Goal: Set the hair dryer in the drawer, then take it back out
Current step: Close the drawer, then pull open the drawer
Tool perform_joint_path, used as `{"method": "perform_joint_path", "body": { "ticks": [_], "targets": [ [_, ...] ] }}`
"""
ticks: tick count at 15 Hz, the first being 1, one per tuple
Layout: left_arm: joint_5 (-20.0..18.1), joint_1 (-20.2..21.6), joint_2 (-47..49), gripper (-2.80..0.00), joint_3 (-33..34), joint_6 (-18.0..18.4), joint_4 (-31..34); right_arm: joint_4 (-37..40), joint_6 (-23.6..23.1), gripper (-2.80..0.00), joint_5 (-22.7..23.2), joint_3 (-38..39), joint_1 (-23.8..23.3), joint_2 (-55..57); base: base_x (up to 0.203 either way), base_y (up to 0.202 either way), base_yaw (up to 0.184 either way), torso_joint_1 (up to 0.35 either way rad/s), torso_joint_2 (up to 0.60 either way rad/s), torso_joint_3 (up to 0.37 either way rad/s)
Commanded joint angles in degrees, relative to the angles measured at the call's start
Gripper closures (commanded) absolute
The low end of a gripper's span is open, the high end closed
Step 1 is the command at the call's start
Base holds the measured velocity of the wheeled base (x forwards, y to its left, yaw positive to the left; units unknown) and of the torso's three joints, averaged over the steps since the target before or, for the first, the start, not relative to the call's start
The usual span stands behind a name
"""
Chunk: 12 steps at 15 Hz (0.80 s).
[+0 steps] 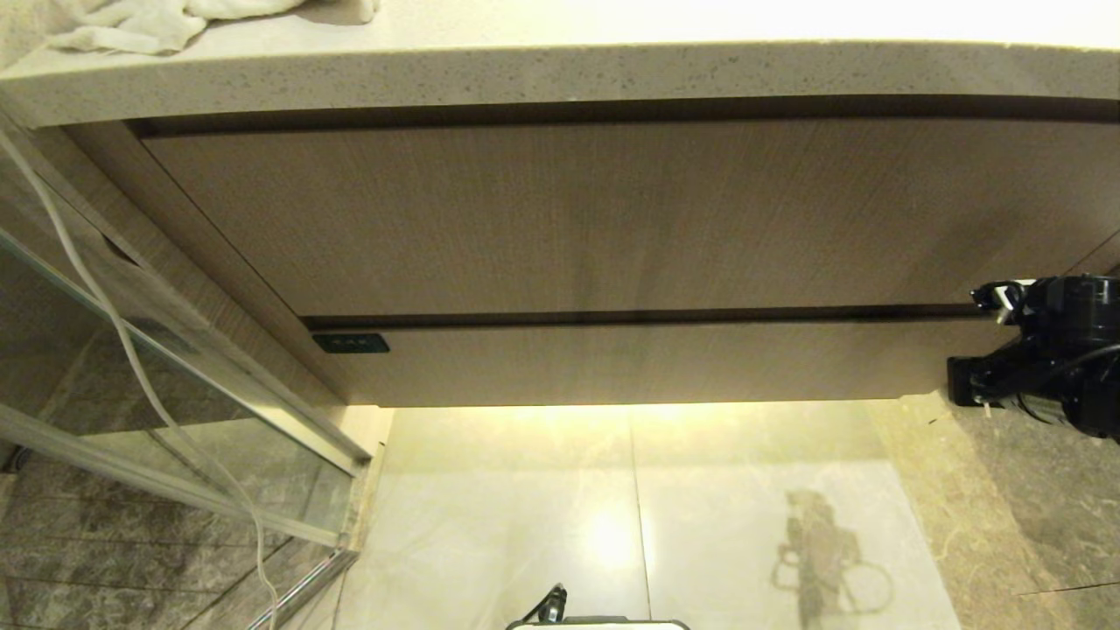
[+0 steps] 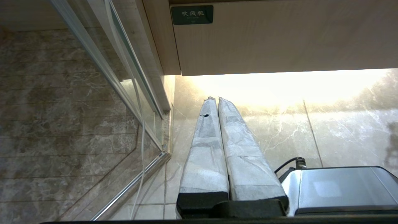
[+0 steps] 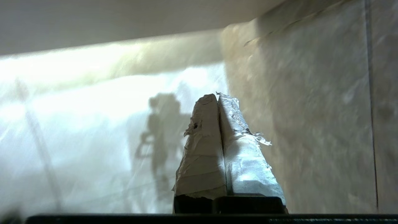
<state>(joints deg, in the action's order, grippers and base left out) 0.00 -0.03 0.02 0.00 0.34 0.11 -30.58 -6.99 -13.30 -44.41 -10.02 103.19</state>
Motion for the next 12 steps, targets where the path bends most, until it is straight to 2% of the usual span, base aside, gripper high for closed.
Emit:
{"method": "perform_joint_path", "body": {
  "ticks": [1,6,12],
  "targets": [
    [0.0,0.03,-0.01,0.0,0.09,0.01,-0.02,4.7,0.1,0.0,0.82,5.33,0.92,-11.9,0.0,0.0,0.0,0.0,0.0,0.0],
    [-0.09,0.03,0.06,0.0,0.09,0.01,-0.02,18.67,1.28,0.0,6.98,14.62,1.99,-37.09,0.0,0.0,0.0,0.0,0.0,0.0],
    [0.0,0.03,0.06,0.0,0.09,0.01,-0.02,22.33,0.89,0.0,10.76,36.58,5.65,-70.91,0.0,0.0,0.0,0.0,0.0,0.0]
  ]
}}
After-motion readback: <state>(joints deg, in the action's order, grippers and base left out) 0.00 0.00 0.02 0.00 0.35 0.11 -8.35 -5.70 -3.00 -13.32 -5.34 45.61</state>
